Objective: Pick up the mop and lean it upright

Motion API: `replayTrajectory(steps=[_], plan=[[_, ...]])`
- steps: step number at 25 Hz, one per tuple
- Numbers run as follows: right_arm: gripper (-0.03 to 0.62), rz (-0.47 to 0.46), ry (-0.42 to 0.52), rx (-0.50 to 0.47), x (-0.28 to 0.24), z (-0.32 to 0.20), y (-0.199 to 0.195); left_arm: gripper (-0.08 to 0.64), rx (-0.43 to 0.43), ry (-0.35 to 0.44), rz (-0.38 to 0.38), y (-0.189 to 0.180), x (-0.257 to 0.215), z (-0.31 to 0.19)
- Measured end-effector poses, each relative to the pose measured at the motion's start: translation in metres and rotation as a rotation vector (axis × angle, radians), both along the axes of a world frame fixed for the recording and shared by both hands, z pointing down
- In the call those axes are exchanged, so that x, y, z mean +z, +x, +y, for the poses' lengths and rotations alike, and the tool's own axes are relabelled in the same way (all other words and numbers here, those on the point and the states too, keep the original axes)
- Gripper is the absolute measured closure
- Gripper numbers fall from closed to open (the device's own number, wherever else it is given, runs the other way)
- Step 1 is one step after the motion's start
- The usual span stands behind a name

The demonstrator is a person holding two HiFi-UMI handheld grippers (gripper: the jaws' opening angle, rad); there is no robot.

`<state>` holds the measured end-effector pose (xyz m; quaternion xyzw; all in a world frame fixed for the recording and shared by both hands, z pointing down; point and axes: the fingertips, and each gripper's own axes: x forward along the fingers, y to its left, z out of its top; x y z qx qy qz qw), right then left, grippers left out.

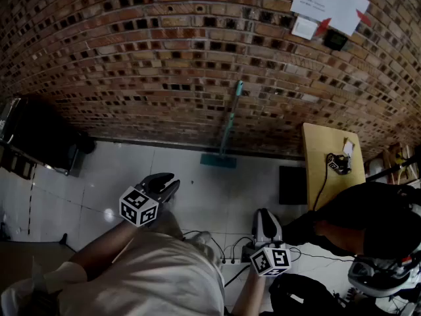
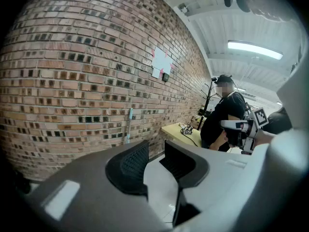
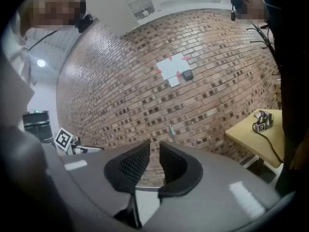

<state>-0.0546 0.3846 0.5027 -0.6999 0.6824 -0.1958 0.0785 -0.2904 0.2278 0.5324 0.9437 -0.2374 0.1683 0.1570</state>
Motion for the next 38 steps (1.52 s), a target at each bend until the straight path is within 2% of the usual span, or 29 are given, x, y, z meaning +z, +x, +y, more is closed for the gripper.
replayTrajectory(steps=[7, 11, 17, 24, 30, 38], plan=[[0.544, 0.019, -0.037, 0.028, 0.014, -0.047, -0.018, 0.436, 0.069, 0.007, 0.047, 0.005, -0.006, -0.052], [0.558, 0.037, -0.075, 0.098, 0.025, -0.083, -0.025, 0.436, 0.153, -0.010, 0.105, 0.010, -0.012, -0.091], [0.558, 0.008, -0.062, 0.159, 0.021, -0.156, -0.079, 0.436, 0.289, -0.003, 0.104, -0.016, -0.017, -0.157], [0.558, 0.013, -0.086, 0.211, 0.034, -0.223, -0.136, 0.439, 0.397, -0.019, 0.082, -0.044, 0.001, -0.227], [0.558, 0.003, -0.098, 0.277, 0.037, -0.236, -0.170, 0.439, 0.476, -0.070, 0.072, -0.067, 0.019, -0.245], [0.557, 0.027, -0.130, 0.337, 0.036, -0.223, -0.164, 0.456, 0.531, -0.105, 0.105, -0.054, 0.024, -0.251]])
